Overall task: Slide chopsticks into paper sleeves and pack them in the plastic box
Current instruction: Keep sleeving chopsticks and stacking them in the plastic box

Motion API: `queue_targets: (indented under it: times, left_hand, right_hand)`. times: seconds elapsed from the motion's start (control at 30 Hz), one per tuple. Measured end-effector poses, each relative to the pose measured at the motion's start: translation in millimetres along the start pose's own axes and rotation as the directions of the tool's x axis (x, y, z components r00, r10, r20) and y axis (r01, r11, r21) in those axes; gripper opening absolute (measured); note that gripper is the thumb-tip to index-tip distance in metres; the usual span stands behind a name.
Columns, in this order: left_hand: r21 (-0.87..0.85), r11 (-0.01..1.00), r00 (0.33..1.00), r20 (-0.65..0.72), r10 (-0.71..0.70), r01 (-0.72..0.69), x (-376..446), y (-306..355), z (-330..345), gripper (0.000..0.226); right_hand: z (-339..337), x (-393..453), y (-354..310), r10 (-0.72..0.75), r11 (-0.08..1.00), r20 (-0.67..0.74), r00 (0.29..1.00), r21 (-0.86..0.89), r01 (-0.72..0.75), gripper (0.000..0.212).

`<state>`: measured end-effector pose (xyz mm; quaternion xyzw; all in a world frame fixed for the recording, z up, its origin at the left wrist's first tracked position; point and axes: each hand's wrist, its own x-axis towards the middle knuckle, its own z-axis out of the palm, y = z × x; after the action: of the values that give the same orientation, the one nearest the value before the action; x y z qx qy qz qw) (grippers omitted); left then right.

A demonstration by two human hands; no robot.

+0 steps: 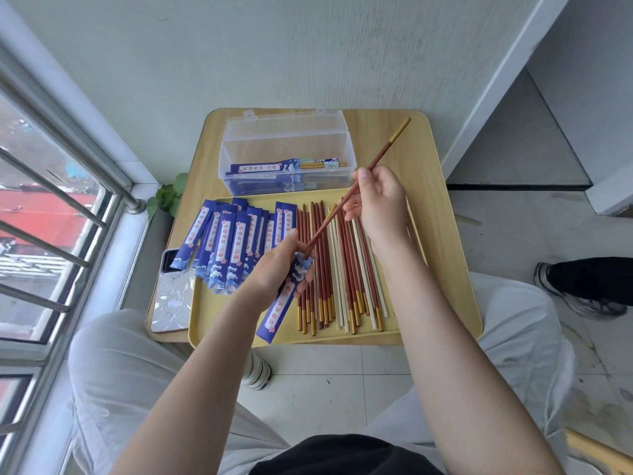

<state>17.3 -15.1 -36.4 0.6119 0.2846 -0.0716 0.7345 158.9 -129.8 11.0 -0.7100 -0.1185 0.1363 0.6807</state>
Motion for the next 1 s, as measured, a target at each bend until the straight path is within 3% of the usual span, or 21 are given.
queue_targets:
  times: [0.53, 0.67, 0.77, 0.87, 0.93, 1.0]
  left_hand:
    - [0.037, 0.998, 0.999, -0.005, 0.042, -0.042, 4, 11, -2, 0.055]
    - [0.050, 0.995, 0.996, 0.039, 0.081, -0.083, 5, 16, 1, 0.050]
    - [0.066, 0.993, 0.994, 0.054, 0.094, -0.097, 6, 20, 1, 0.041]
    - [0.106, 0.990, 0.995, 0.054, 0.084, -0.089, 8, 21, 0, 0.042]
    - [0.145, 0.986, 0.995, 0.060, 0.077, -0.085, 10, 22, -1, 0.045]
    - [0.152, 0.985, 0.996, 0.053, 0.072, -0.079, 10, 23, 0, 0.047]
  right_hand:
    - [8, 12, 5, -0.037, 0.992, 0.036, 0.999, -0.120, 0.041, 0.014]
    - [9, 9, 3, 0.007, 0.956, 0.188, 0.982, -0.290, 0.048, 0.006]
    - [6, 7, 1, 0.168, 0.924, 0.329, 0.929, -0.380, -0.032, 0.033]
    - [3, 15, -1, 0.149, 0.956, 0.192, 0.970, -0.280, -0.092, 0.076]
    - [1, 23, -1, 0.085, 0.971, 0.108, 0.991, -0.231, -0.058, 0.079]
    - [2, 28, -3, 0.046, 0.955, 0.120, 0.992, -0.297, -0.009, 0.062]
